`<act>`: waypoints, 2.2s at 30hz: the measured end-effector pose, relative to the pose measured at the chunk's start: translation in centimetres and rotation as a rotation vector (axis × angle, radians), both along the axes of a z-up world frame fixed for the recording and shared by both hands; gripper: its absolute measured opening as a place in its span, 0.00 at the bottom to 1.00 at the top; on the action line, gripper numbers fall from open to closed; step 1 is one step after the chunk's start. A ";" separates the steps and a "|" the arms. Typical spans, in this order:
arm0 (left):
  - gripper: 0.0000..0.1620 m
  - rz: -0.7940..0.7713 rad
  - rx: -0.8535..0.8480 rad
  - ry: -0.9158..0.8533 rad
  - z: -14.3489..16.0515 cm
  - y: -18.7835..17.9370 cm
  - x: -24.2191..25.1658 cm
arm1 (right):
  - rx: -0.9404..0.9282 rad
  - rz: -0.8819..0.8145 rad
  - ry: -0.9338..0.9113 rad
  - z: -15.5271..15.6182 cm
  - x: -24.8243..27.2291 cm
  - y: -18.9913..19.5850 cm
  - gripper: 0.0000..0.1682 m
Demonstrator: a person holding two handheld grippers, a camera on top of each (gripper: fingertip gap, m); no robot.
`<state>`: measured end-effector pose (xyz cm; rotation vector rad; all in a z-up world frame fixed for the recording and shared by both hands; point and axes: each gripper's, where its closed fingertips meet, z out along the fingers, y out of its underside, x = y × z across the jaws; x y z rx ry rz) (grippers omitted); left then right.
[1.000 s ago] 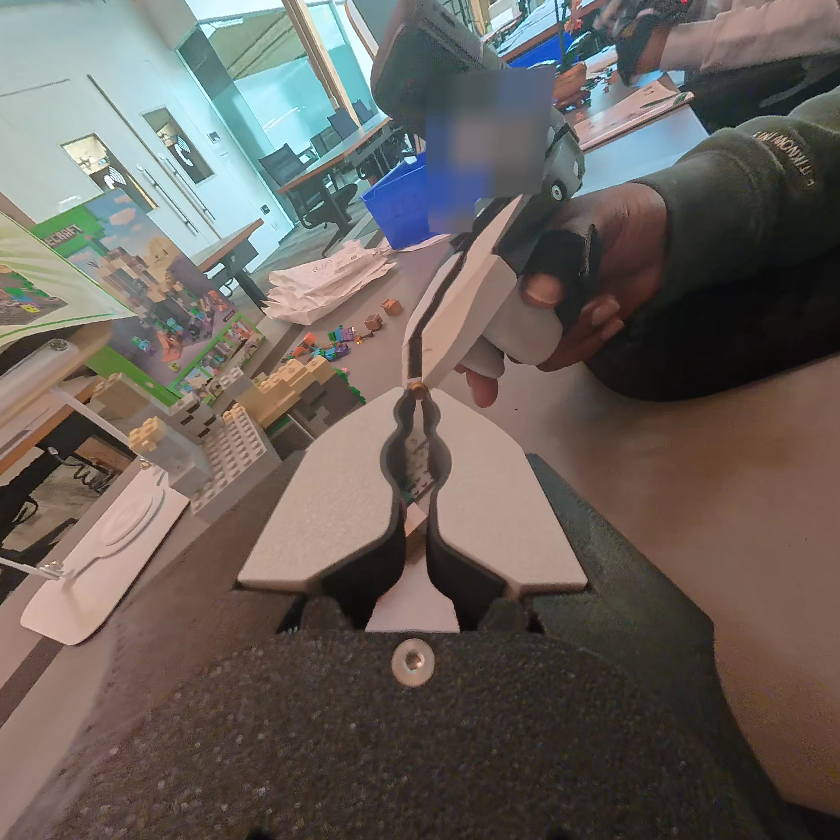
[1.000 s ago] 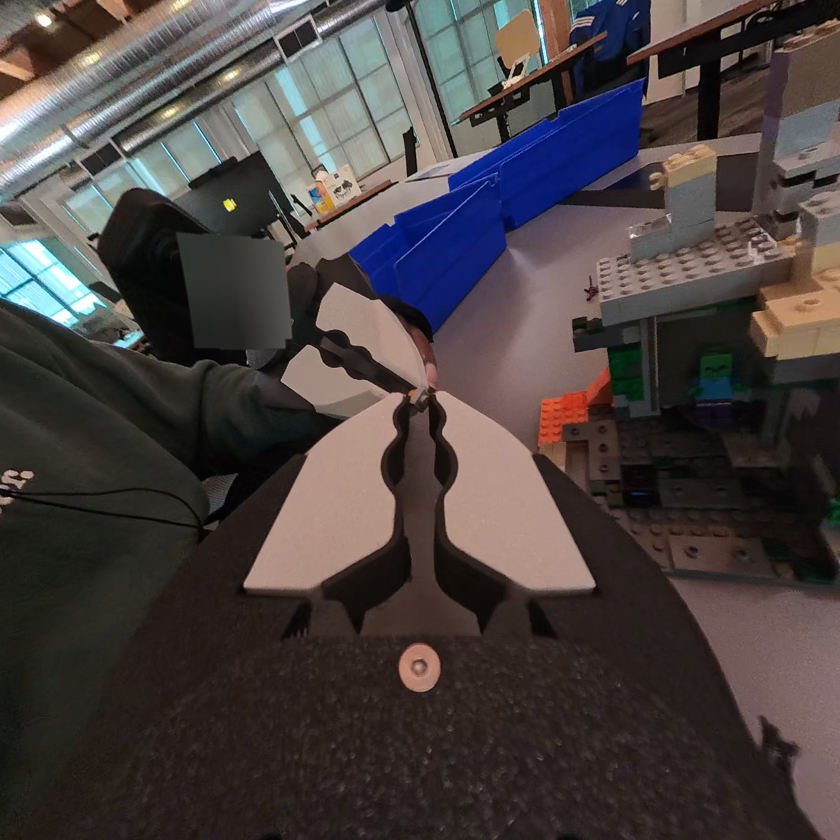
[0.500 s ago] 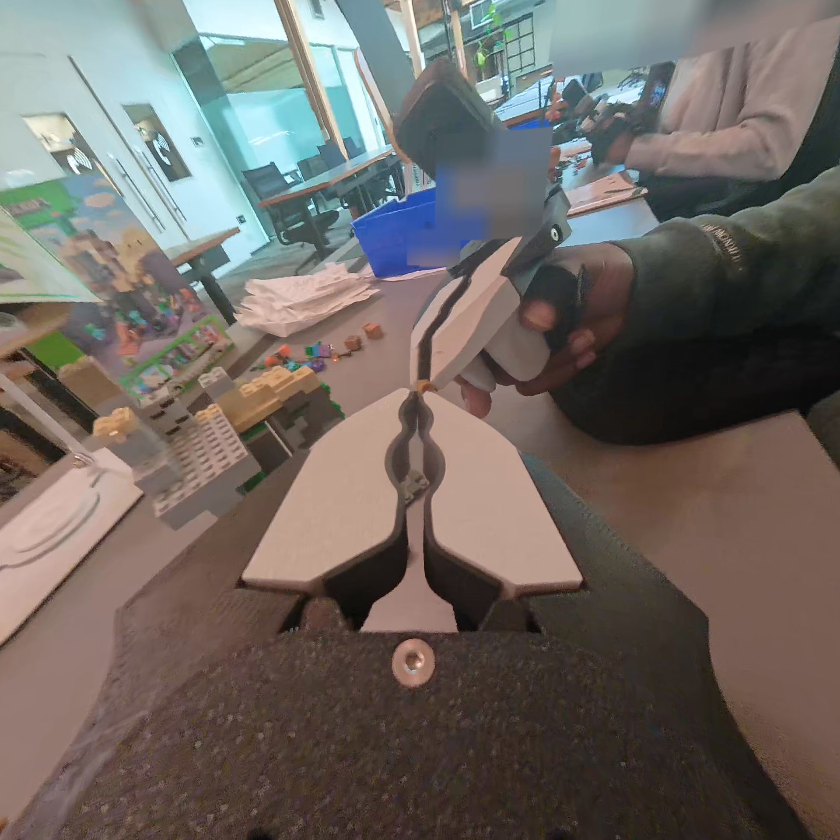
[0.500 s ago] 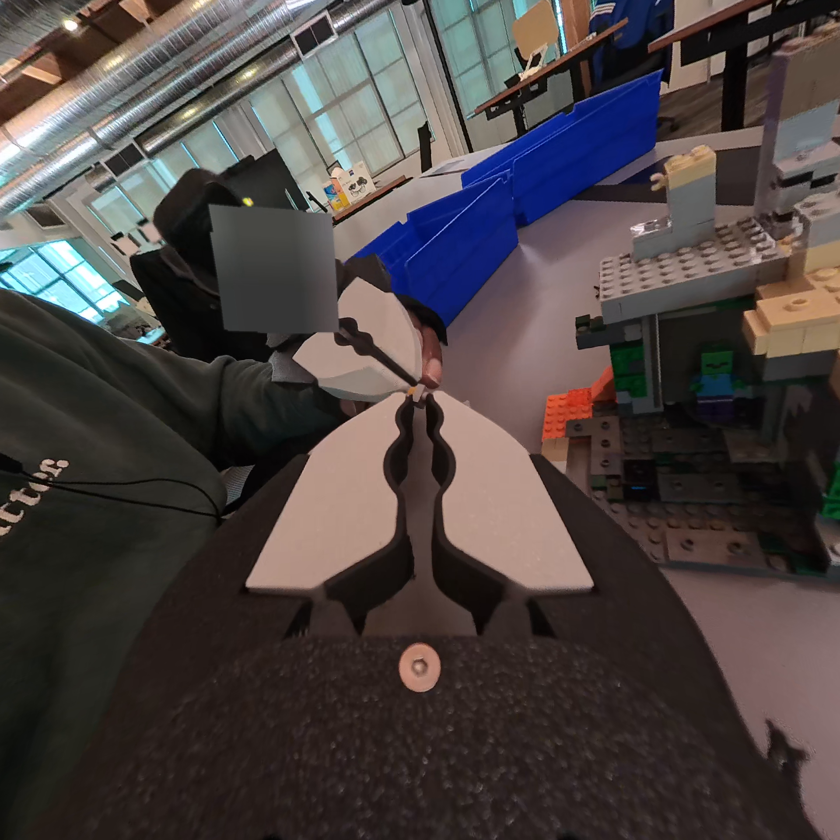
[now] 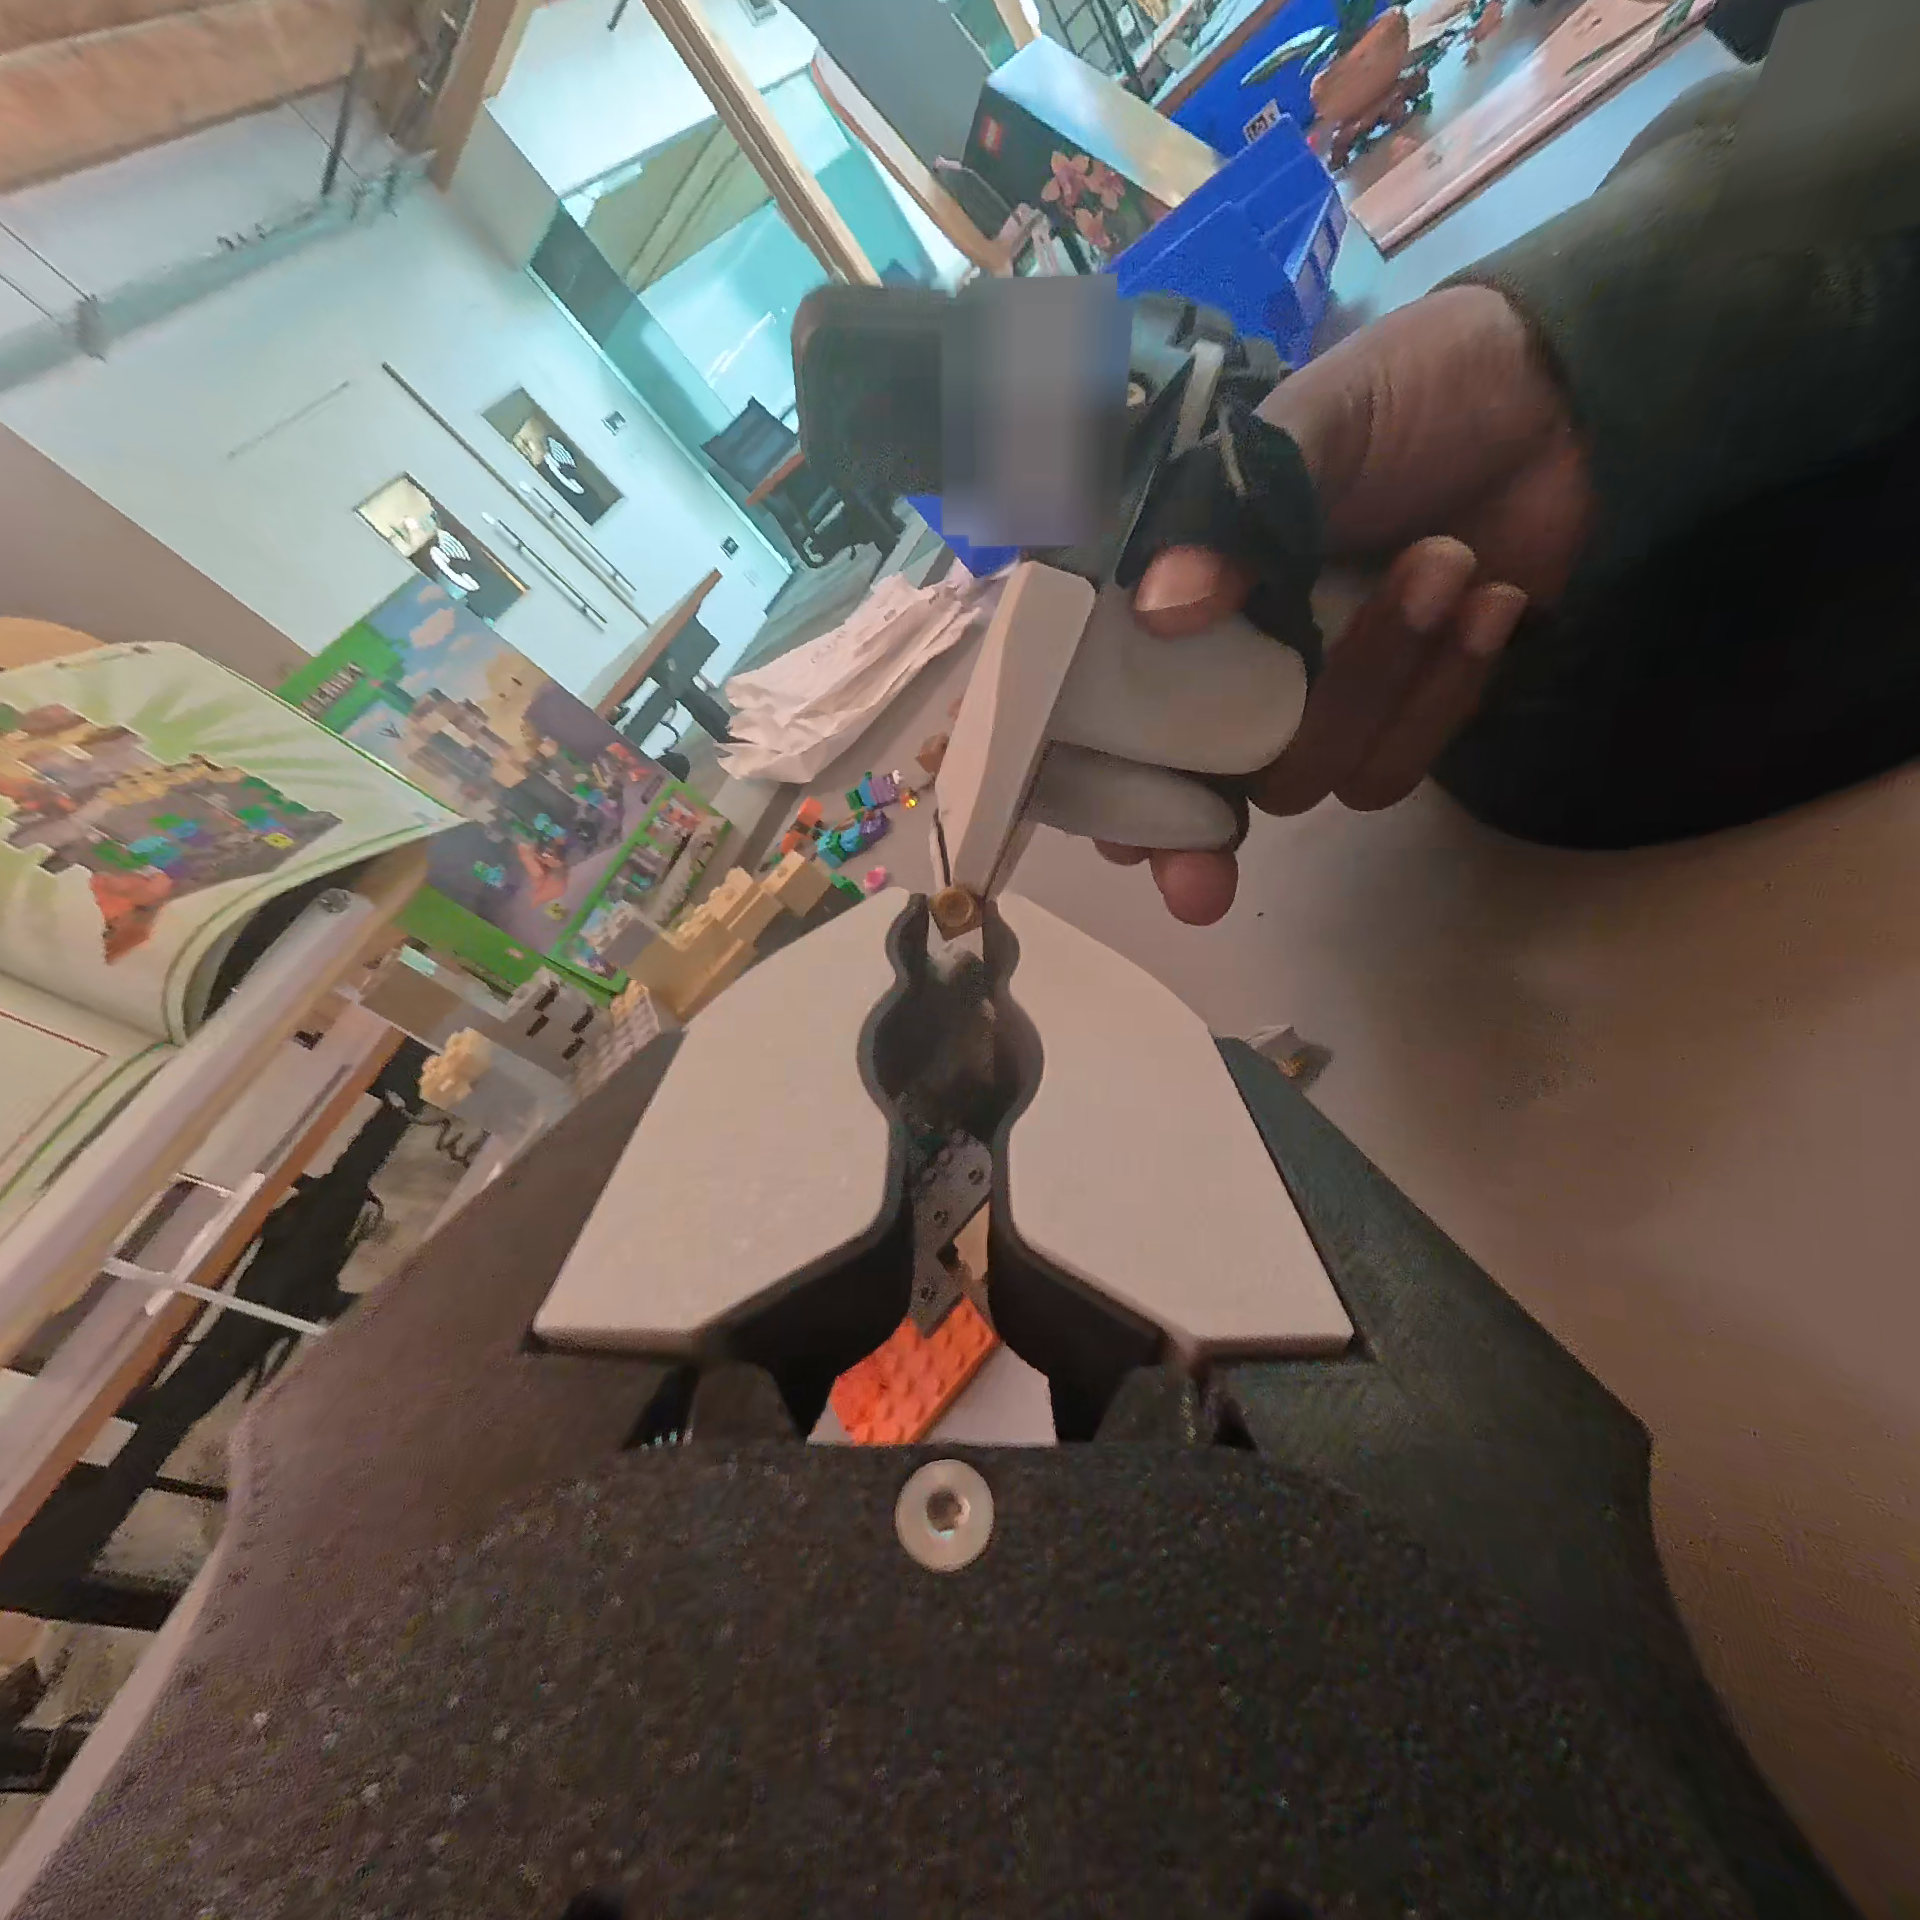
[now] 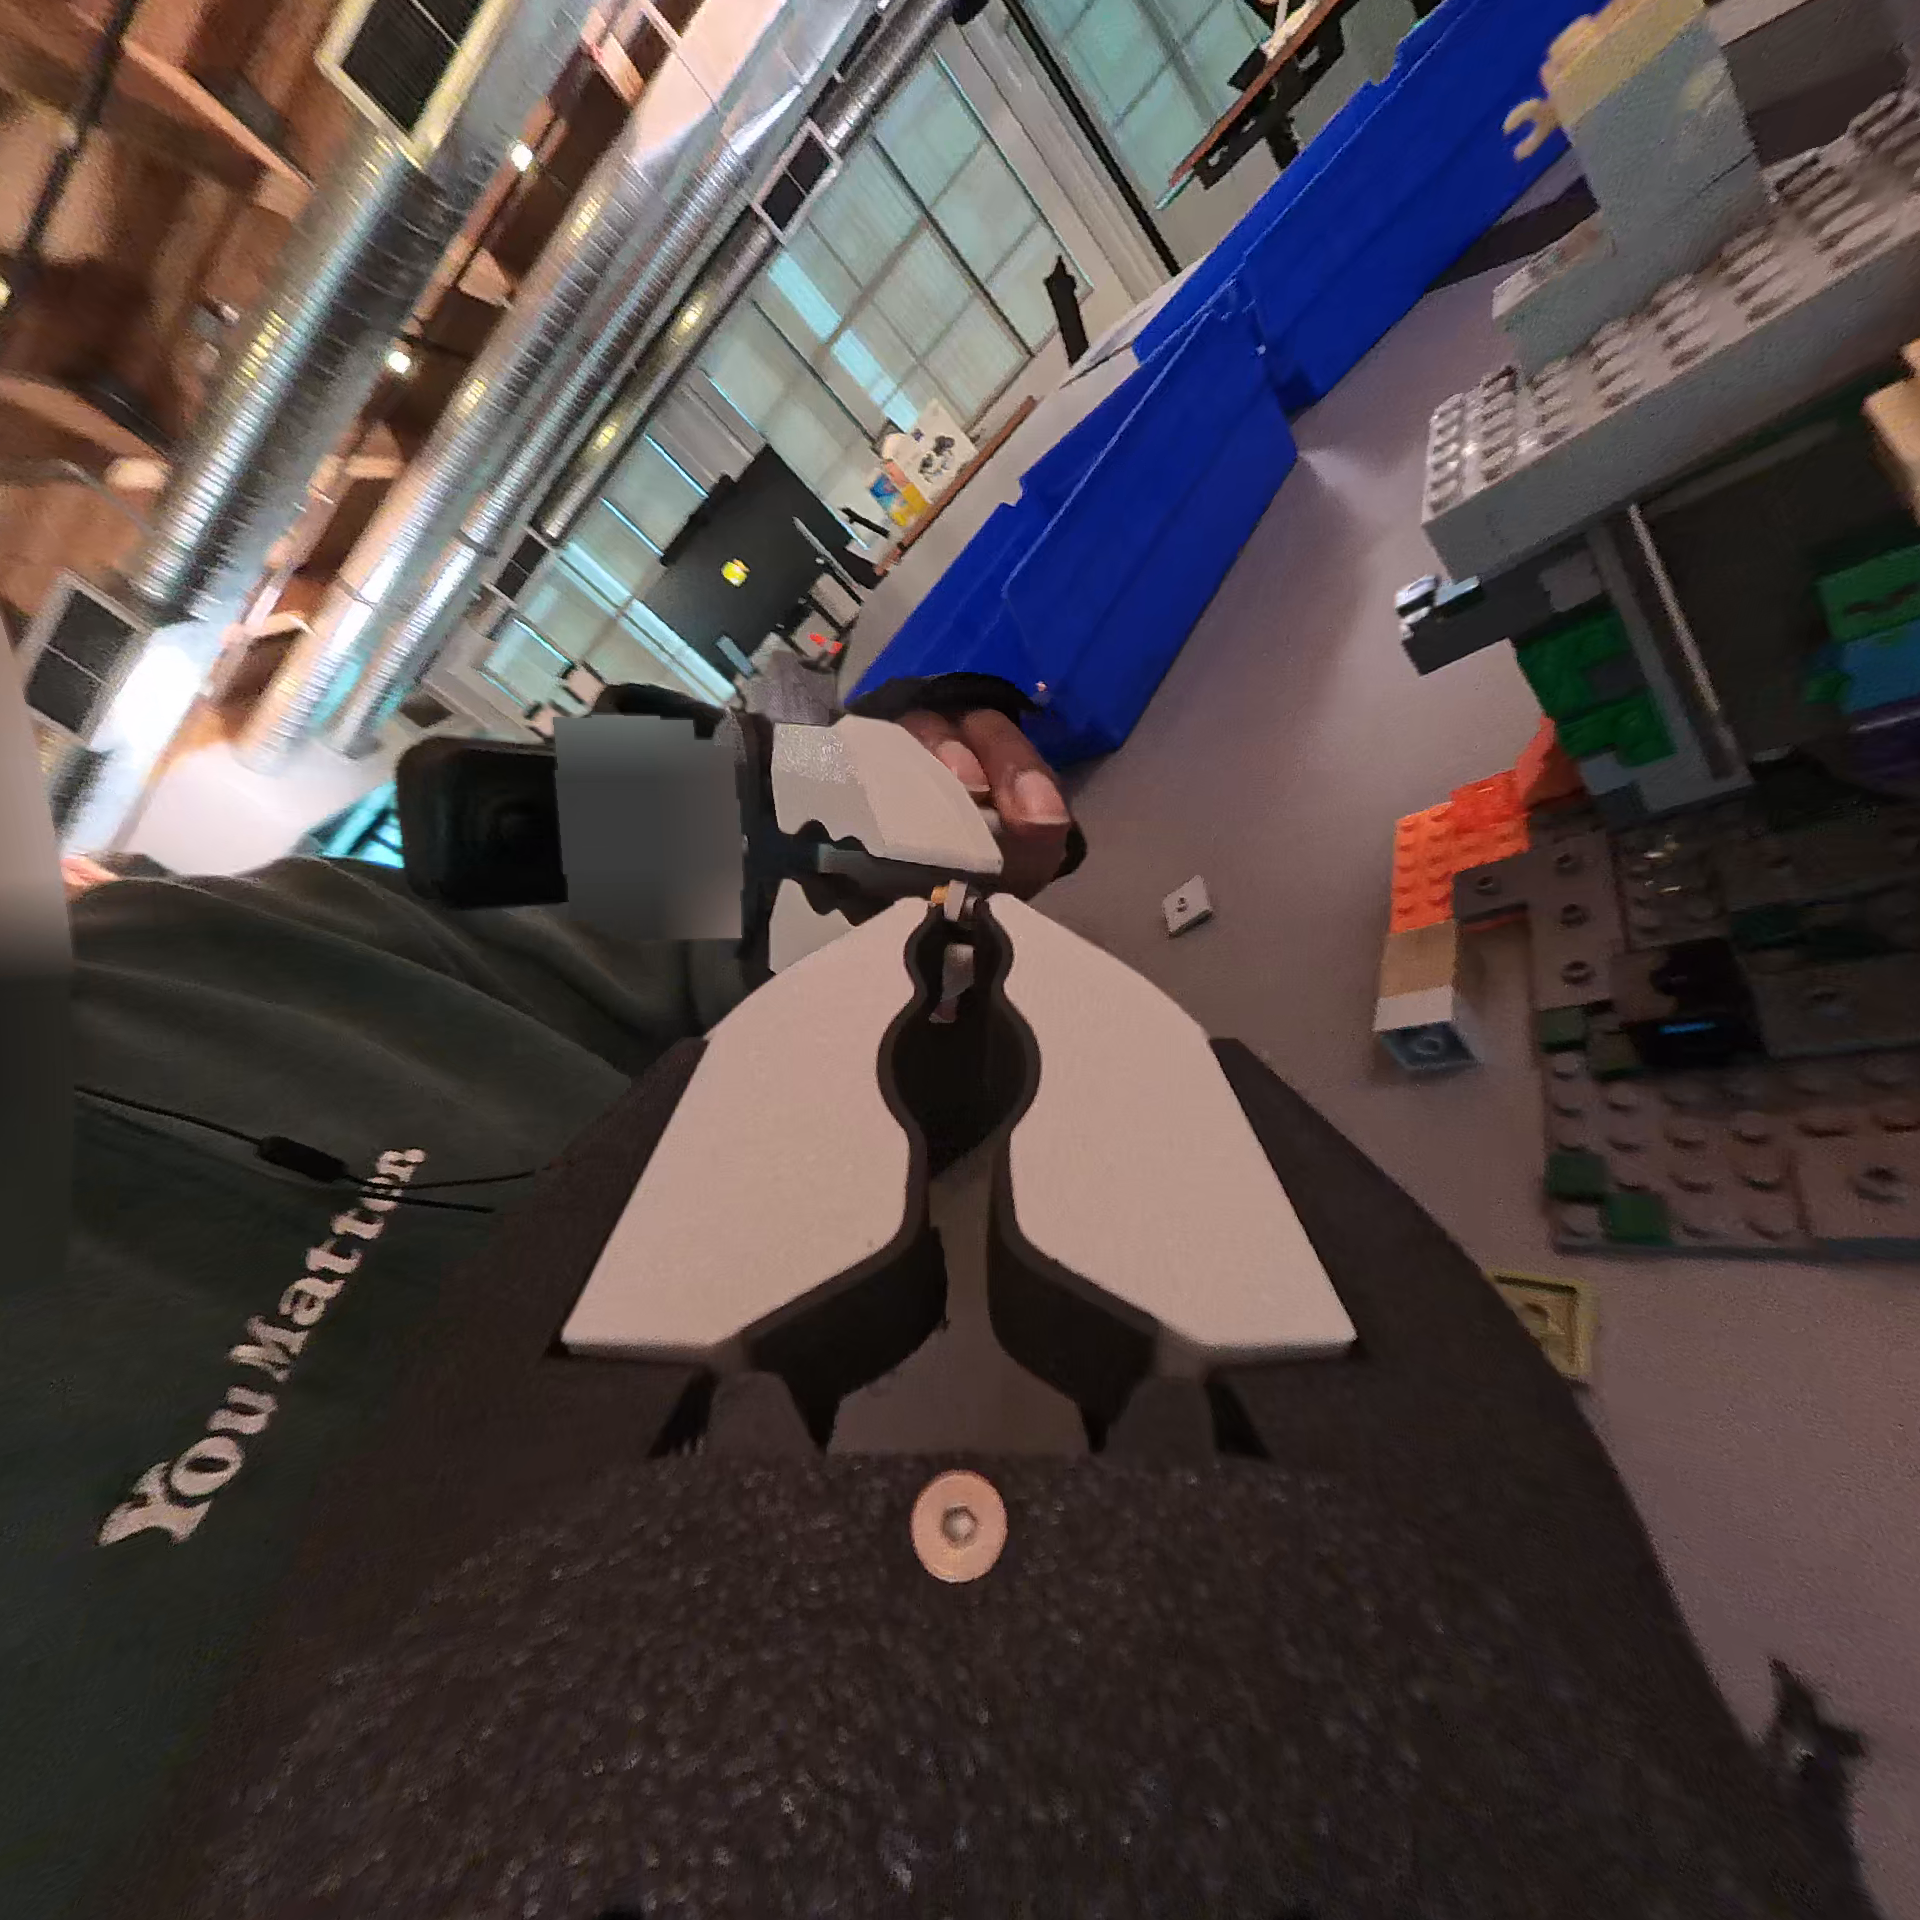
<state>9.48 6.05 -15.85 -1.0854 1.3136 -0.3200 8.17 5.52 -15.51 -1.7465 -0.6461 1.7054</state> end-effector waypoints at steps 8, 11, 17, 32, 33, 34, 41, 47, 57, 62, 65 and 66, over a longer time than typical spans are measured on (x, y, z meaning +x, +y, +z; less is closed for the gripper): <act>0.05 -0.045 0.030 -0.062 1.1 -0.8 0.0 | -0.055 0.030 0.060 0.5 0.4 -0.1 0.03; 0.04 -0.064 0.014 -0.064 1.0 -1.0 0.1 | -0.059 0.046 0.060 0.5 0.3 -0.3 0.03; 0.04 -0.144 -0.057 -0.091 1.3 -1.9 0.2 | -0.051 0.110 0.082 0.8 0.4 -1.2 0.03; 0.00 -0.217 -0.206 -0.141 2.1 -2.5 -0.1 | -0.025 0.162 0.147 1.9 0.3 -1.9 0.01; 0.00 -0.217 -0.212 -0.147 2.1 -2.5 -0.2 | -0.028 0.157 0.150 1.9 0.4 -1.8 0.02; 0.00 -0.215 -0.220 -0.154 2.2 -2.4 -0.2 | -0.026 0.149 0.149 1.9 0.5 -1.7 0.02; 0.00 -0.185 -0.290 -0.149 1.3 -1.2 -0.5 | 0.115 0.022 -0.005 1.3 1.9 0.0 0.03; 0.04 -0.168 -0.321 -0.095 -0.4 -0.9 0.2 | 0.322 -0.332 -0.338 0.3 9.9 5.0 0.06; 0.13 -0.148 -0.408 -0.051 -2.1 -0.4 0.5 | 0.326 -0.434 -0.579 -1.7 16.7 4.0 0.10; 0.15 -0.130 -0.422 -0.016 -3.0 -0.2 0.7 | 0.360 -0.127 -0.679 -5.8 9.3 0.4 0.13; 0.15 -0.120 -0.417 -0.004 -3.2 -0.1 0.7 | 0.422 0.020 -0.775 -8.0 5.2 -1.2 0.16; 0.15 -0.118 -0.418 0.000 -3.2 0.0 0.6 | 0.445 0.046 -0.812 -8.6 4.2 -1.4 0.17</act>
